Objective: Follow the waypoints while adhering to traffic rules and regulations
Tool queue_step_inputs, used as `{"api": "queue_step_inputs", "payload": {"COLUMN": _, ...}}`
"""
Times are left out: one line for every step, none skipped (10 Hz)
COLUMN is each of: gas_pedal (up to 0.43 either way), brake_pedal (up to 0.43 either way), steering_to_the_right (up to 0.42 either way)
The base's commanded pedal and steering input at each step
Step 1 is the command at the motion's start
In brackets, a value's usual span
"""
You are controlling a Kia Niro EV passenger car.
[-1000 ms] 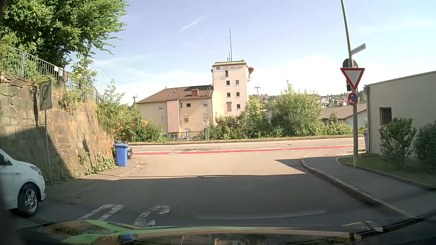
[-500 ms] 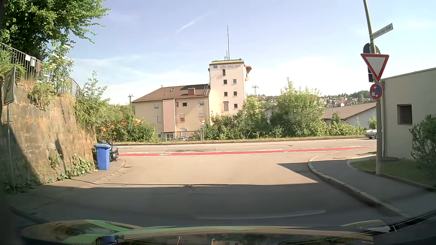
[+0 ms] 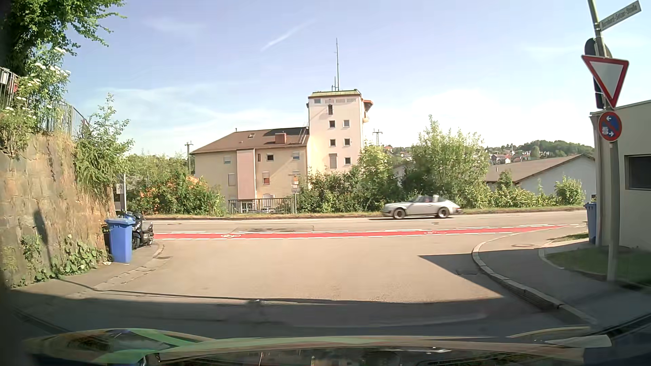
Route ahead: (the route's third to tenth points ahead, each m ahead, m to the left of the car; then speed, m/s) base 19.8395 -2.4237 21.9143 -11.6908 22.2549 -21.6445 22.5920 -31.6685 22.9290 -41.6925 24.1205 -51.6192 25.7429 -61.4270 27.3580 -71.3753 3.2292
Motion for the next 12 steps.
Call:
{"api": "queue_step_inputs", "payload": {"gas_pedal": 0.000, "brake_pedal": 0.177, "steering_to_the_right": 0.027}}
{"api": "queue_step_inputs", "payload": {"gas_pedal": 0.000, "brake_pedal": 0.177, "steering_to_the_right": 0.027}}
{"api": "queue_step_inputs", "payload": {"gas_pedal": 0.000, "brake_pedal": 0.177, "steering_to_the_right": 0.027}}
{"api": "queue_step_inputs", "payload": {"gas_pedal": 0.000, "brake_pedal": 0.177, "steering_to_the_right": 0.028}}
{"api": "queue_step_inputs", "payload": {"gas_pedal": 0.000, "brake_pedal": 0.177, "steering_to_the_right": 0.033}}
{"api": "queue_step_inputs", "payload": {"gas_pedal": 0.000, "brake_pedal": 0.177, "steering_to_the_right": 0.041}}
{"api": "queue_step_inputs", "payload": {"gas_pedal": 0.000, "brake_pedal": 0.177, "steering_to_the_right": 0.051}}
{"api": "queue_step_inputs", "payload": {"gas_pedal": 0.000, "brake_pedal": 0.177, "steering_to_the_right": 0.059}}
{"api": "queue_step_inputs", "payload": {"gas_pedal": 0.000, "brake_pedal": 0.171, "steering_to_the_right": 0.064}}
{"api": "queue_step_inputs", "payload": {"gas_pedal": 0.000, "brake_pedal": 0.165, "steering_to_the_right": 0.069}}
{"api": "queue_step_inputs", "payload": {"gas_pedal": 0.000, "brake_pedal": 0.152, "steering_to_the_right": 0.073}}
{"api": "queue_step_inputs", "payload": {"gas_pedal": 0.000, "brake_pedal": 0.146, "steering_to_the_right": 0.074}}
